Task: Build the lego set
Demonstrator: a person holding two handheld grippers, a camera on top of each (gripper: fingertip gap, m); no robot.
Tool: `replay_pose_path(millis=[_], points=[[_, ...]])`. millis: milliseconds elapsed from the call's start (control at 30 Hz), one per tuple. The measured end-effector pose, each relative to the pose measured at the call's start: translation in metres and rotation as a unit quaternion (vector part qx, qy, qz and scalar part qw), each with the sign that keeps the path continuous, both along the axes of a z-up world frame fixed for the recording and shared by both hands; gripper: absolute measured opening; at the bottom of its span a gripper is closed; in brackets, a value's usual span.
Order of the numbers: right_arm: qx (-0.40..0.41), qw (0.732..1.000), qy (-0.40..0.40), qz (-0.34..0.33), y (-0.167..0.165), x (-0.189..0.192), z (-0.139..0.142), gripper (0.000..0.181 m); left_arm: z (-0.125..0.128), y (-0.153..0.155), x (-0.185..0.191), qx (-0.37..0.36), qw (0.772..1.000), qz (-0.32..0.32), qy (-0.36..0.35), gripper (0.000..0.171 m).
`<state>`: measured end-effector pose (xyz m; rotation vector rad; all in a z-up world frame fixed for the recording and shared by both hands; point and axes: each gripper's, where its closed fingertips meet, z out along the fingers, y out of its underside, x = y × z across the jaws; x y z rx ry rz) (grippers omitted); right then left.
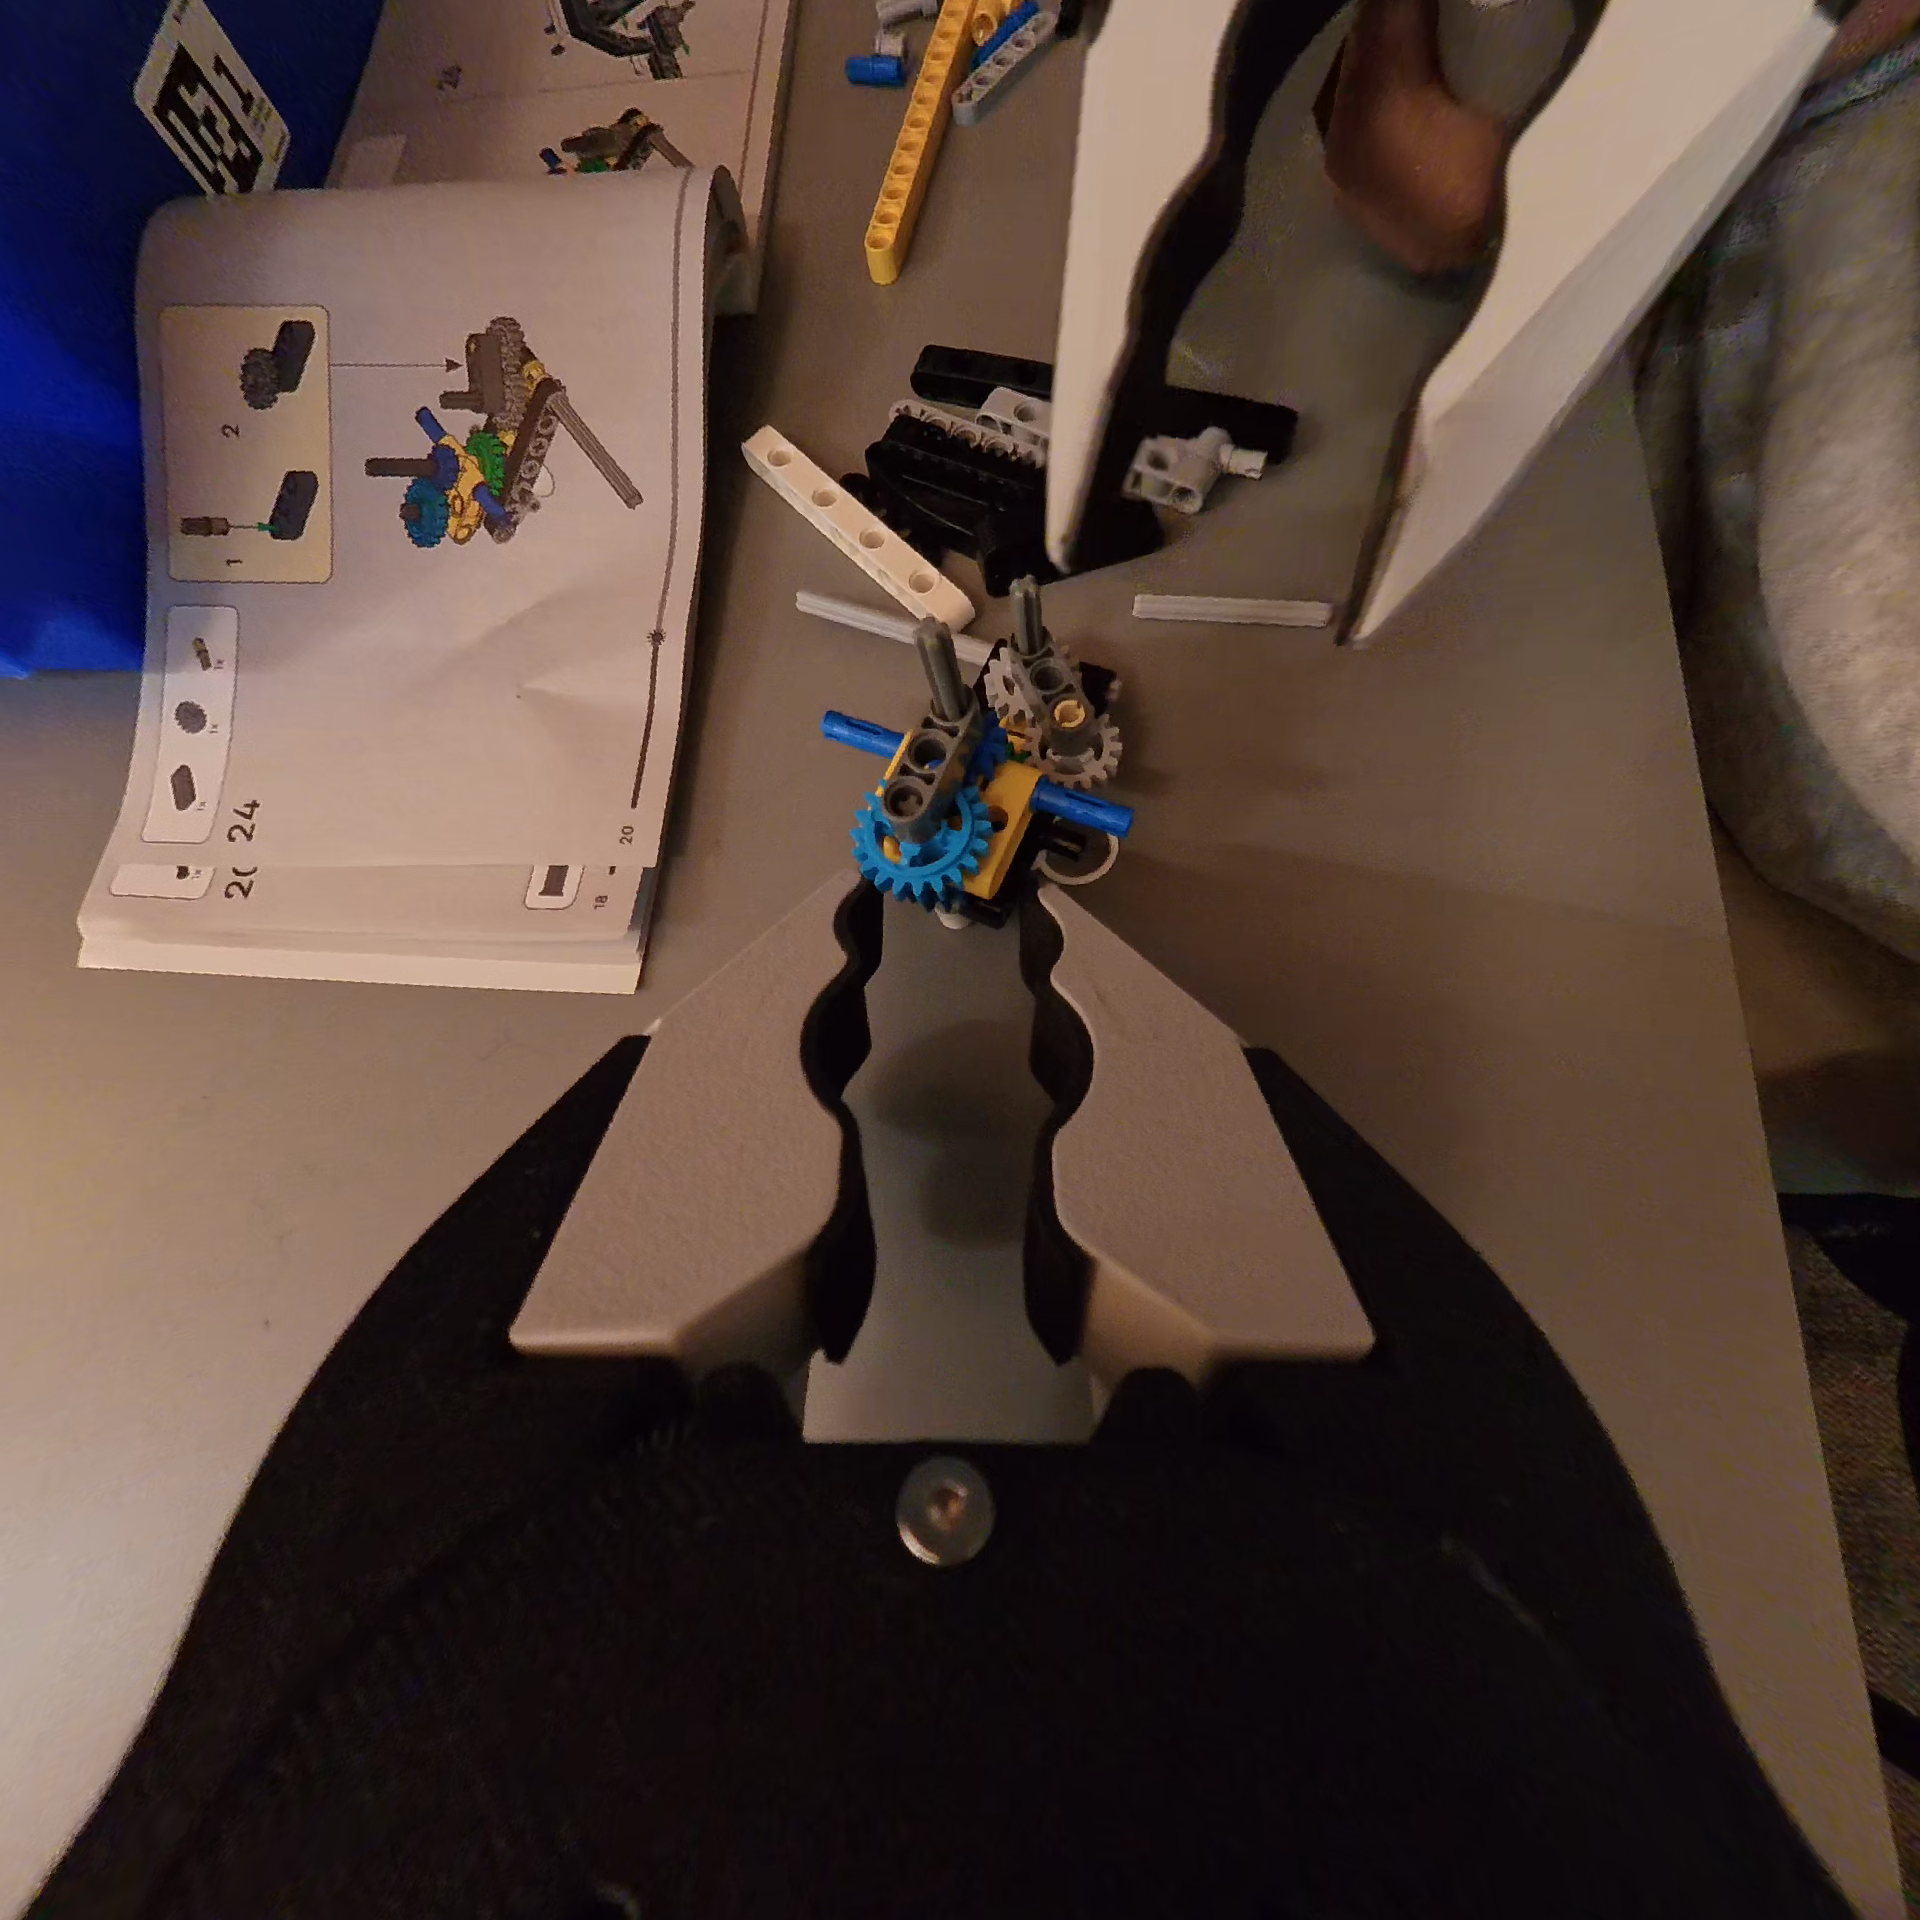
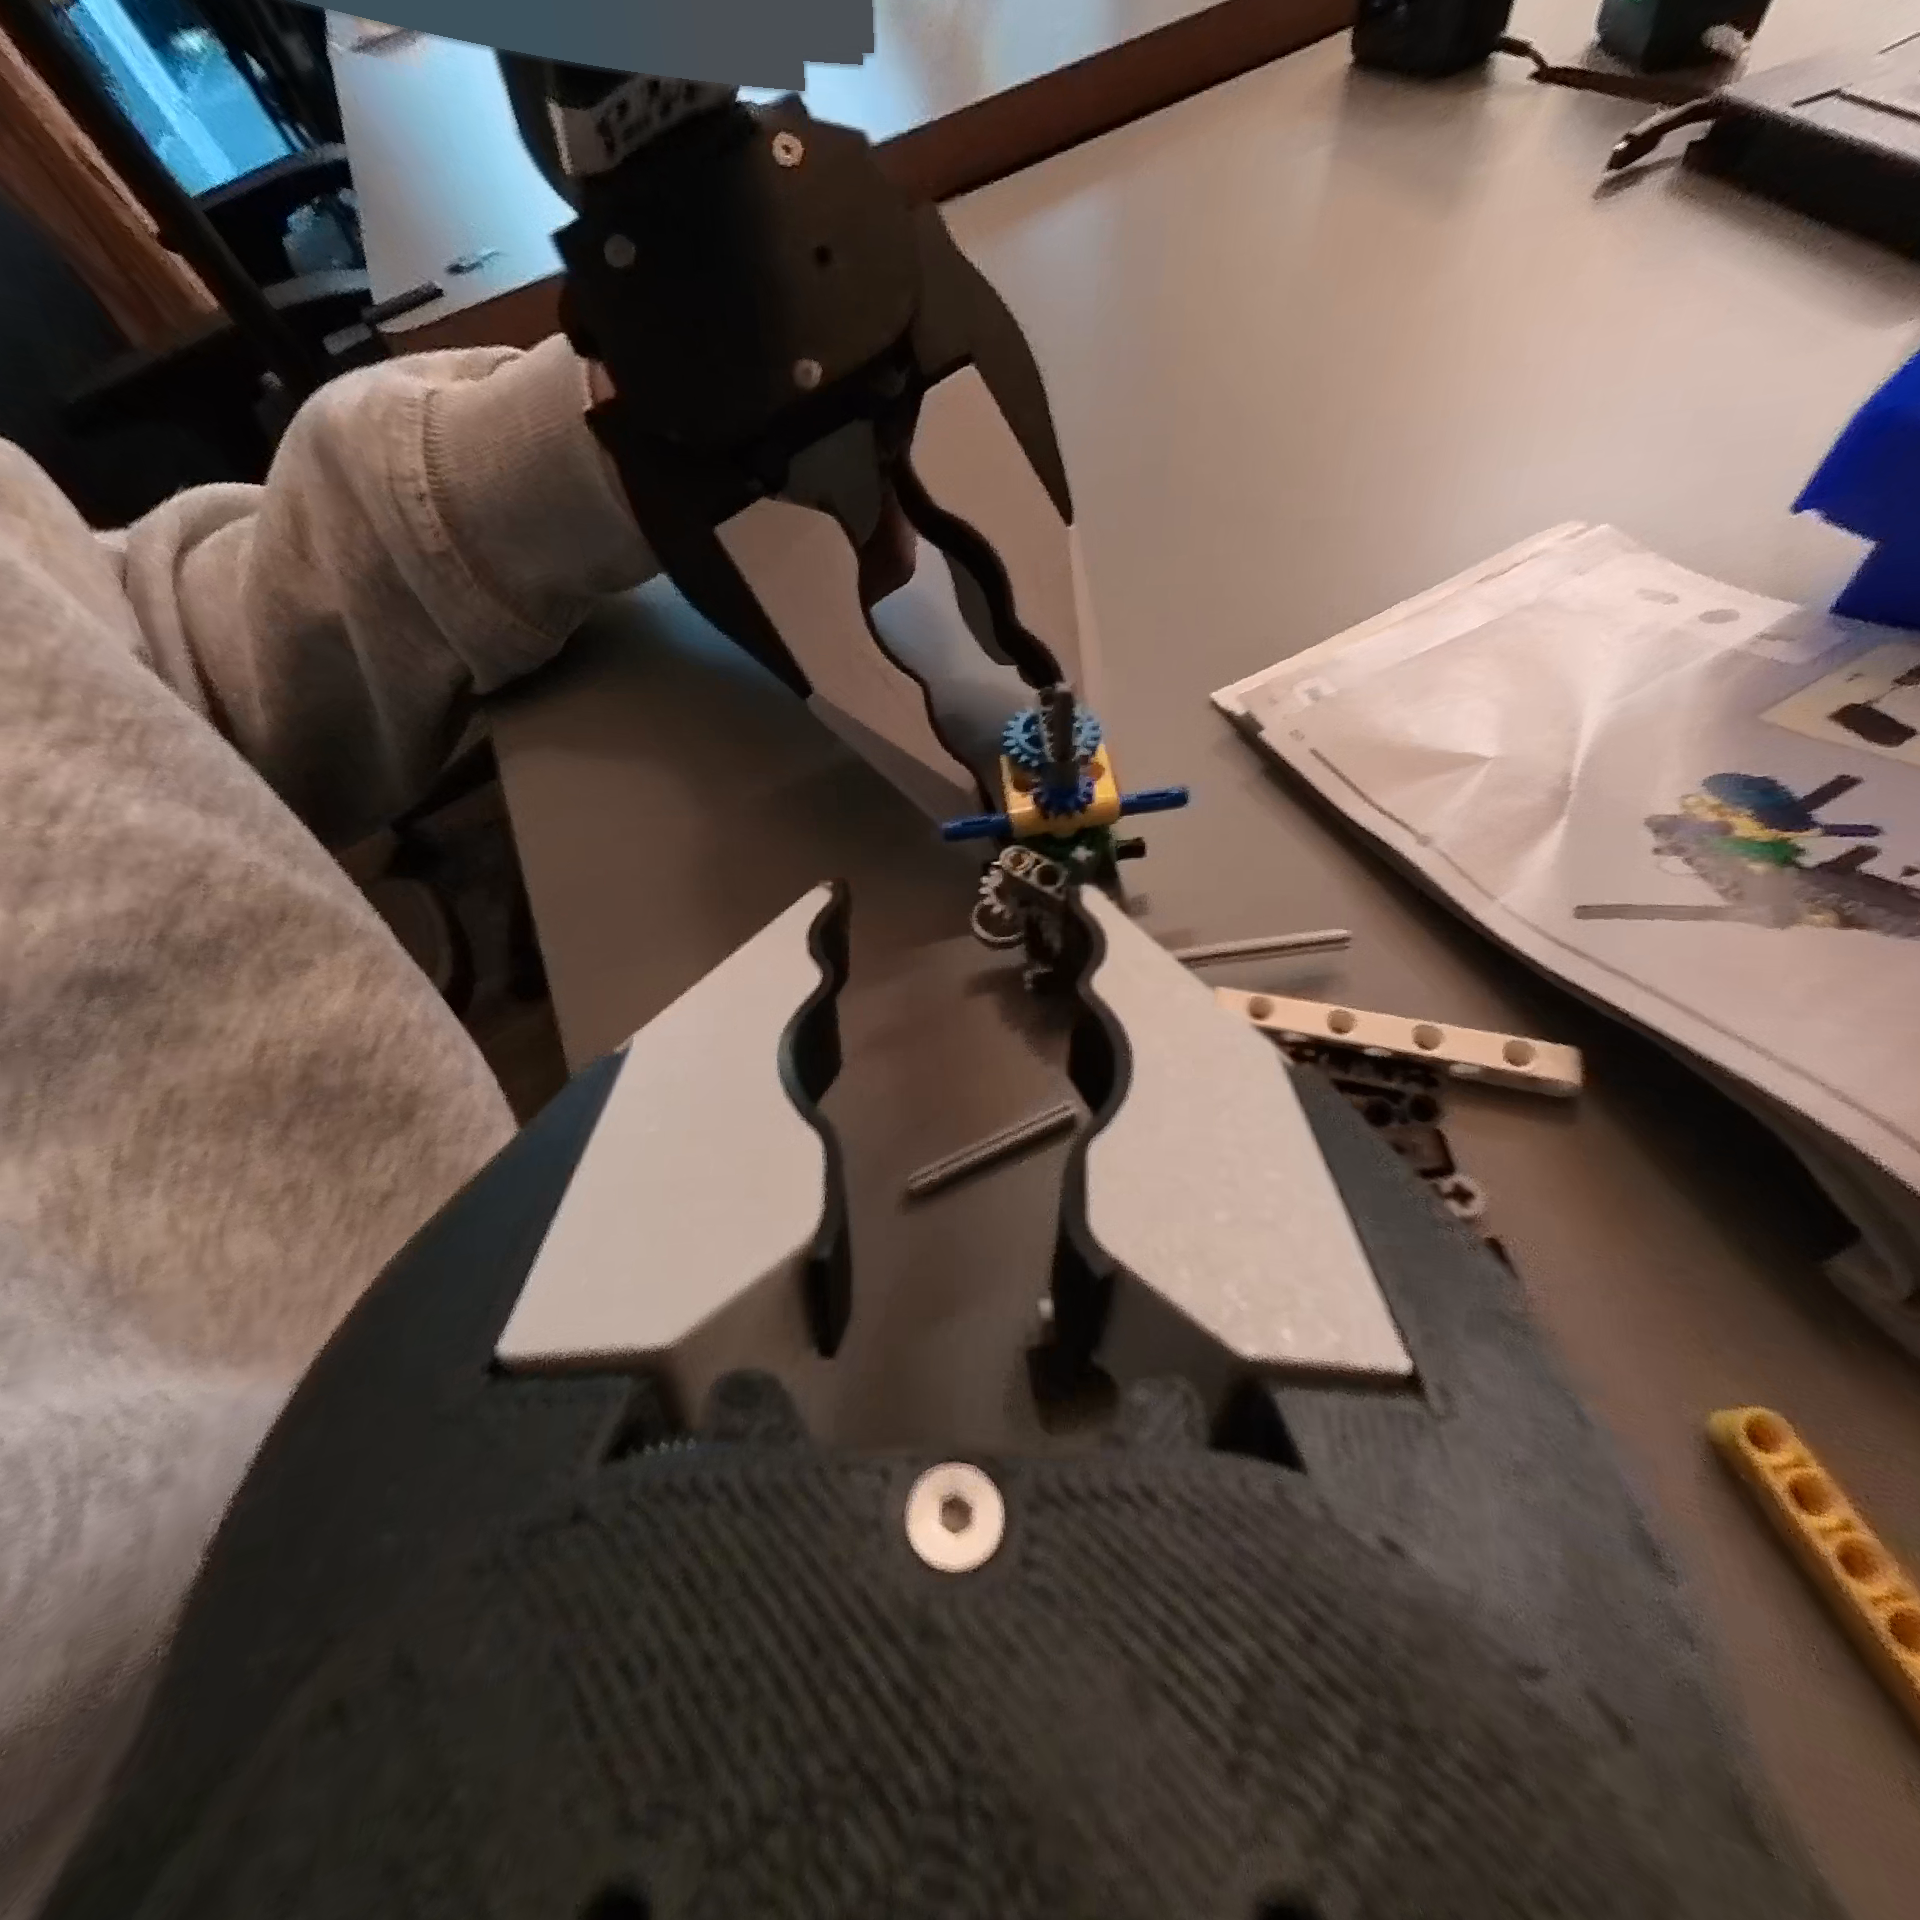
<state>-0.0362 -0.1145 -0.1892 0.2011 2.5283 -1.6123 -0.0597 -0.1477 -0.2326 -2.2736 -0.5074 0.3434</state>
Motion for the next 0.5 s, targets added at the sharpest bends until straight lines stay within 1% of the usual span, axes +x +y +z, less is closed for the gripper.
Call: replay_pose_path(millis=[100,200,333,500], points=[[0.023,0.999,0.02,-0.015,-0.003,-0.009,0.0,0.036,0.0,0.0,0.0,0.0,1.0,0.0,0.0,0.024],[0.035,0.997,0.061,-0.018,-0.006,-0.013,0.005,0.029,0.0,0.0,0.0,-0.001,1.0,-0.001,0.001,0.024],[0.049,0.993,0.111,0.005,-0.011,-0.009,0.006,0.02,0.0,0.0,0.0,-0.003,1.0,-0.001,0.003,0.024],[0.086,0.981,0.169,0.025,-0.016,-0.004,-0.006,0.016,0.0,0.0,0.0,-0.003,1.0,-0.001,0.004,0.024]])
